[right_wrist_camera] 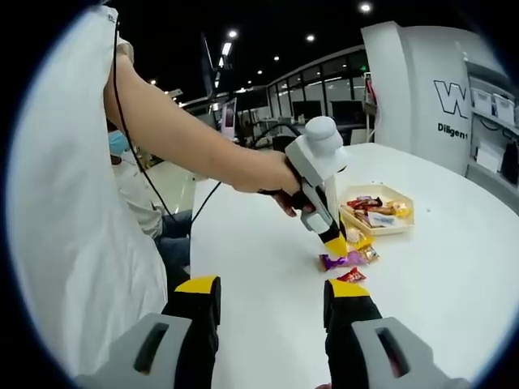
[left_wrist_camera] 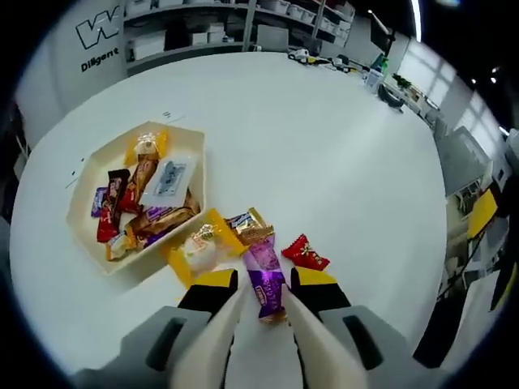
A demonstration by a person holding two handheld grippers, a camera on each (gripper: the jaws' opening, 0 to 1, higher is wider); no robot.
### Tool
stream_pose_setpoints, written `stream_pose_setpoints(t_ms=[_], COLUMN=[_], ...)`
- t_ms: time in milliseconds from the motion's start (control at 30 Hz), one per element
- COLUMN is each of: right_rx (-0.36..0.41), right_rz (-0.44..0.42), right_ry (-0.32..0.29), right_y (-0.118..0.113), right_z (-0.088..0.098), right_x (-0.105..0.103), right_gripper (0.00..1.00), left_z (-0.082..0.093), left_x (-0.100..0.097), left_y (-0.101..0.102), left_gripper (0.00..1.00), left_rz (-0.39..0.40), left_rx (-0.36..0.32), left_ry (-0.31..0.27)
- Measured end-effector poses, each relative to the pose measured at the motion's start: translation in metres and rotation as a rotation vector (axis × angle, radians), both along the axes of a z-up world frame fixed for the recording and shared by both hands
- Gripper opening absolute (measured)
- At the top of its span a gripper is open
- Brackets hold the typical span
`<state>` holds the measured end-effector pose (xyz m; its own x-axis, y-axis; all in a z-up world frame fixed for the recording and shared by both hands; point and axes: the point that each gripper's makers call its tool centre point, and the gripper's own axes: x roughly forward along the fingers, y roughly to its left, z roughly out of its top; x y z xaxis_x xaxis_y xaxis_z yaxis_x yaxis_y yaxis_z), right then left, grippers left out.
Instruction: Place the target food into the container with the food tongs after gripping and lifting it, then release it inside without dropping or visibly crushing the food.
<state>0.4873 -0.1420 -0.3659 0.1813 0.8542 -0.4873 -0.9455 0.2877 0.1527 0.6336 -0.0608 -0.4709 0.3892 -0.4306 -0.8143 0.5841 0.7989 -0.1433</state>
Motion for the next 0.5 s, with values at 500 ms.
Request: stream_pose_setpoints(t_ms=[500], right_rx=[-0.003], right_rz=[0.006], right_ry=[0.001], right_y=[0.001], right_z=[-0.001], right_x=[0.002], right_gripper=[0.48], left_z=[-0.005], left_x=[0.006], left_y=[-0.009], left_gripper=[0.24], left_rz=[-0.004], left_rx=[0.028], left_ry=[-0.010])
